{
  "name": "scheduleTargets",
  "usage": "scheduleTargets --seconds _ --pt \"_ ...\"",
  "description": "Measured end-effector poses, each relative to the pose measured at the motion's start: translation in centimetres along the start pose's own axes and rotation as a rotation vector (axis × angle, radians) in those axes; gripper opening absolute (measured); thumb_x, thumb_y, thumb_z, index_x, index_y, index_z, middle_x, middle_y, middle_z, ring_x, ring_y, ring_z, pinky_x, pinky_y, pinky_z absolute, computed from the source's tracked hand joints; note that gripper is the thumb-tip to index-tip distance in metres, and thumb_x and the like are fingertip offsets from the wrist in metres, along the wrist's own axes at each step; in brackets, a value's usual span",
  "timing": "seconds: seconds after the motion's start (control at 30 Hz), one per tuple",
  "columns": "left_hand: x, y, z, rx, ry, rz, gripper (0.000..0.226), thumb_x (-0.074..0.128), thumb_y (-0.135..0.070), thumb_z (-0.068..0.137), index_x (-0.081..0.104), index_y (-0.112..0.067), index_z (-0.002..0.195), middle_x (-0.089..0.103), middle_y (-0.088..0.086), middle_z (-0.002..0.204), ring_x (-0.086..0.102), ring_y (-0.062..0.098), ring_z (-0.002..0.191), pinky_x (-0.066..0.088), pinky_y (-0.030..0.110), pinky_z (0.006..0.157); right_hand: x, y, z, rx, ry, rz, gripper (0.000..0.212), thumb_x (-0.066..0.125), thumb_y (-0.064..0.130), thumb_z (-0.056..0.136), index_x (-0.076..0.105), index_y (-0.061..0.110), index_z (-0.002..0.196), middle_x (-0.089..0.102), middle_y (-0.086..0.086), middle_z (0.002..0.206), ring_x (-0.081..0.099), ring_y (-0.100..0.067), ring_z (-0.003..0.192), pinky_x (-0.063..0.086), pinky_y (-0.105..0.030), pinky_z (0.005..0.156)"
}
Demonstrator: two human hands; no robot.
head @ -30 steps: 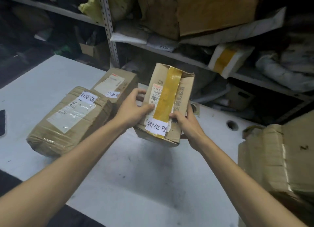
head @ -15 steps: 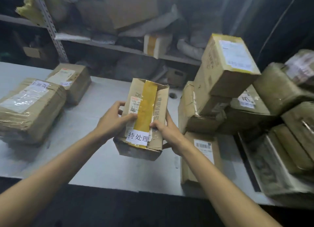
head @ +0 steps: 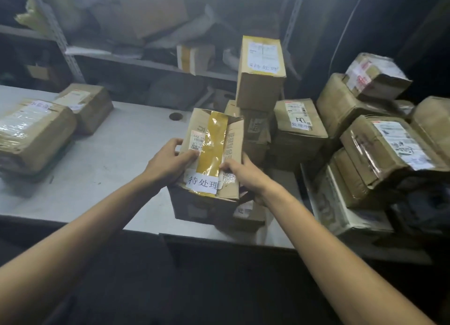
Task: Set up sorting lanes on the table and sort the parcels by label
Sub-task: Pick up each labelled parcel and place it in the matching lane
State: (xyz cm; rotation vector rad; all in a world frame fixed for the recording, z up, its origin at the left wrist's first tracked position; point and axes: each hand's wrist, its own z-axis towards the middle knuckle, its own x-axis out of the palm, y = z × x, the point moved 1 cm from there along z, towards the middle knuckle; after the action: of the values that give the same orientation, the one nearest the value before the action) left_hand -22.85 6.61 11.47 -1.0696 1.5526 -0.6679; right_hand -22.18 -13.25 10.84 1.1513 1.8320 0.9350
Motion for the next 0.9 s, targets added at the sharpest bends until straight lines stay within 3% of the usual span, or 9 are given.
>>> scheduleTargets --seconds 0.13,0.23,0.4,0.6,0.7,0.8,0.9 --pt "3.6 -2.1 -1.0 0.026 0.007 -0.094 0.027 0.054 -0.036 0.095 0.053 -0.030 0.122 0.068 -0.008 0.100 0.071 0.015 0.086 0.059 0.040 0.083 -3.8 -1.0 -1.4 0.013 -0.013 0.031 0.053 0.052 0.022 0.098 0.032 0.029 0.147 0.067 -0.005 0.121 0.067 -0.012 0.076 0.052 -0.018 0.045" --pt "6.0 -2.9 -1.0 0.030 0.038 -0.125 0.026 0.052 -0.032 0.097 0.056 -0.026 0.122 0.070 -0.004 0.104 0.071 0.014 0.086 0.058 0.038 0.084 -5.8 -1.9 -1.7 0.024 -0.048 0.018 0.052 0.050 0.024 0.100 0.031 0.030 0.148 0.067 -0.004 0.127 0.069 -0.010 0.081 0.050 -0.019 0.050" --pt "9.9 -2.3 -0.5 0.025 0.115 -0.144 0.033 0.046 -0.027 0.102 0.051 -0.020 0.134 0.068 -0.007 0.097 0.069 0.008 0.080 0.053 0.019 0.063 -7.4 -4.6 -0.8 0.059 -0.112 -0.005 0.053 0.051 0.028 0.100 0.033 0.031 0.149 0.070 0.000 0.123 0.072 -0.013 0.088 0.051 -0.024 0.060" --pt "10.7 -2.1 0.5 0.064 0.110 -0.162 0.036 0.042 -0.028 0.104 0.047 -0.025 0.140 0.067 -0.011 0.097 0.070 0.007 0.082 0.056 0.019 0.064 -7.6 -5.4 0.9 0.039 -0.140 0.021 0.055 0.054 0.028 0.102 0.031 0.033 0.151 0.067 -0.001 0.129 0.072 -0.016 0.097 0.060 -0.032 0.077" --pt "10.7 -2.2 0.5 0.059 0.118 -0.175 0.037 0.042 -0.028 0.104 0.045 -0.024 0.141 0.067 -0.011 0.097 0.070 0.007 0.080 0.056 0.018 0.060 -7.6 -5.2 0.7 0.039 -0.141 -0.005 0.054 0.054 0.031 0.103 0.031 0.033 0.152 0.067 0.001 0.129 0.071 -0.008 0.089 0.055 -0.021 0.062" --pt "10.7 -2.2 0.3 0.041 0.111 -0.186 0.038 0.043 -0.029 0.103 0.044 -0.023 0.141 0.066 -0.007 0.099 0.069 0.009 0.081 0.056 0.021 0.063 -7.7 -5.1 0.1 0.049 -0.142 -0.001 0.053 0.055 0.032 0.102 0.032 0.031 0.150 0.067 0.001 0.130 0.070 -0.007 0.086 0.053 -0.019 0.060" --pt "10.5 -2.6 -0.1 0.039 0.115 -0.170 0.040 0.042 -0.029 0.104 0.040 -0.021 0.143 0.065 -0.006 0.103 0.066 0.007 0.082 0.053 0.022 0.066 -7.6 -4.8 -0.6 0.026 -0.197 -0.043 0.053 0.059 0.033 0.100 0.037 0.028 0.148 0.065 0.000 0.132 0.070 -0.015 0.098 0.061 -0.033 0.077"
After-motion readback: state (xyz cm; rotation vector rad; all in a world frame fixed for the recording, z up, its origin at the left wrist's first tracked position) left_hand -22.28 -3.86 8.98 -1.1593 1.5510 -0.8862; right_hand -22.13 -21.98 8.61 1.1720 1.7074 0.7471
